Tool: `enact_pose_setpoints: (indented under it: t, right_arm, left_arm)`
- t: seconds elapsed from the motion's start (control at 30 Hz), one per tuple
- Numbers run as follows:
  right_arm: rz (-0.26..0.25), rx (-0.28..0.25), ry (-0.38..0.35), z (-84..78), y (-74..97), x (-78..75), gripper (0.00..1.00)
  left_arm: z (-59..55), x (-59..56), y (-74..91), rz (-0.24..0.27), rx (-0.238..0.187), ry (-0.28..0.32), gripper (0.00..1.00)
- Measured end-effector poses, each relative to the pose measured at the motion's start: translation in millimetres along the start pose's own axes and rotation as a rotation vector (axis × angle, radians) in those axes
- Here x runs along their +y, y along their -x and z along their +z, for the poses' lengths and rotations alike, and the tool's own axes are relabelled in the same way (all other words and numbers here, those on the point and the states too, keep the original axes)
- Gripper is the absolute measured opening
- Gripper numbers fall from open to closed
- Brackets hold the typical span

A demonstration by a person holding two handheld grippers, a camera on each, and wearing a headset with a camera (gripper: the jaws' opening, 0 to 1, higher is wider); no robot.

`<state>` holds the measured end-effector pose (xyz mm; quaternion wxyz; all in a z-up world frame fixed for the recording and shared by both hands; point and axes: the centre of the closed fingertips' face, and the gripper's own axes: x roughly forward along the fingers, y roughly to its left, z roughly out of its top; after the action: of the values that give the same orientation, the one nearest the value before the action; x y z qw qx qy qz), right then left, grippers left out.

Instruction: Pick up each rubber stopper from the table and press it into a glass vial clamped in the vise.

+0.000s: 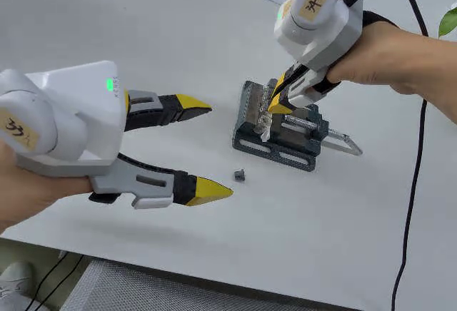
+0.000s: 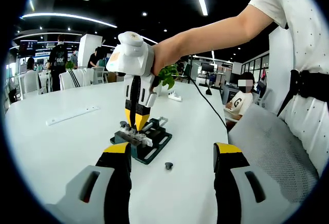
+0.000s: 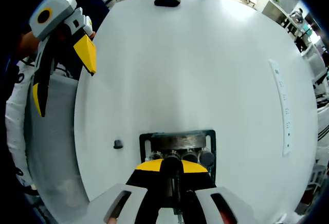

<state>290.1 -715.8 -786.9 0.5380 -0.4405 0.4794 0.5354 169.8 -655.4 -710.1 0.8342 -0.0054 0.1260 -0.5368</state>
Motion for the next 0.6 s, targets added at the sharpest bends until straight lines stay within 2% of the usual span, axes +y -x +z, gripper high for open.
enact_pose_setpoints:
  t: [0.27,0.6]
  right_arm:
    - [-0.003,-0.005,-0.004,0.0,-0.1,1.9,0.07]
    - [-0.001,-0.007,-0.050,1.4,0.3,3.7,0.07]
  left_arm:
    - [-0.8,-0.9,-0.9,-0.004,-0.002,0.003,0.63]
    - [-2.3,-1.3,-1.0,-0.009,-0.001,0.005,0.62]
